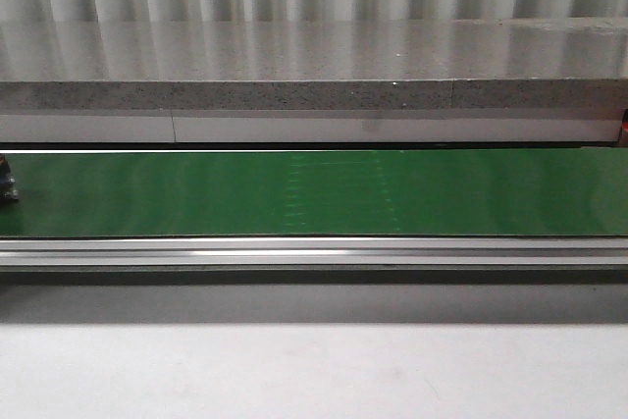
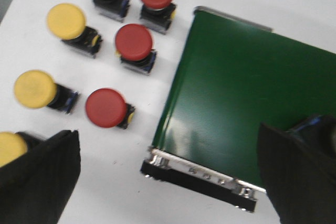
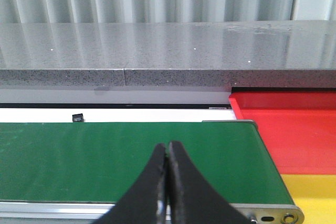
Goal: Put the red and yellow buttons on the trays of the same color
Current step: 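Lower the red button onto the belt, open the left gripper, then grasp a yellow push button with the left gripper, carry it over the belt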
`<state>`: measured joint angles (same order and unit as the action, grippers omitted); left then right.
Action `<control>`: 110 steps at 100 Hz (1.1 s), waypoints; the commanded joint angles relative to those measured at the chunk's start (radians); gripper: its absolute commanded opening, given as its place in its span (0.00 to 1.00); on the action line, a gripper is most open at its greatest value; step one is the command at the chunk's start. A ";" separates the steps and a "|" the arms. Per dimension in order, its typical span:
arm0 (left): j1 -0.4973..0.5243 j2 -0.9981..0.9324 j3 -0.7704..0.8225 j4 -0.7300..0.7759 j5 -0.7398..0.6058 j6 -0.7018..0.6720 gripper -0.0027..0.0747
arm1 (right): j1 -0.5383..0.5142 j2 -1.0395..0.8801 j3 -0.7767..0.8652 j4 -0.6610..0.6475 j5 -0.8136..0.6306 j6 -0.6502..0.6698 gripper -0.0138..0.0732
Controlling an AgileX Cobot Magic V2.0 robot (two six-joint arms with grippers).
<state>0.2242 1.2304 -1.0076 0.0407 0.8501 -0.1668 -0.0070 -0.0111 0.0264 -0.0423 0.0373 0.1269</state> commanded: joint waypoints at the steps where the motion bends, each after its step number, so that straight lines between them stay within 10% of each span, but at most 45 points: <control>1: 0.057 -0.043 0.018 -0.006 -0.053 -0.008 0.87 | 0.000 -0.014 0.003 -0.012 -0.080 -0.001 0.08; 44: 0.295 -0.008 0.165 -0.032 -0.153 -0.061 0.87 | 0.000 -0.014 0.003 -0.012 -0.080 -0.001 0.08; 110: 0.389 0.234 0.161 0.016 -0.268 -0.084 0.87 | 0.000 -0.014 0.003 -0.012 -0.080 -0.001 0.08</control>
<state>0.6103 1.4645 -0.8195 0.0502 0.6365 -0.2399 -0.0070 -0.0111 0.0264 -0.0423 0.0373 0.1269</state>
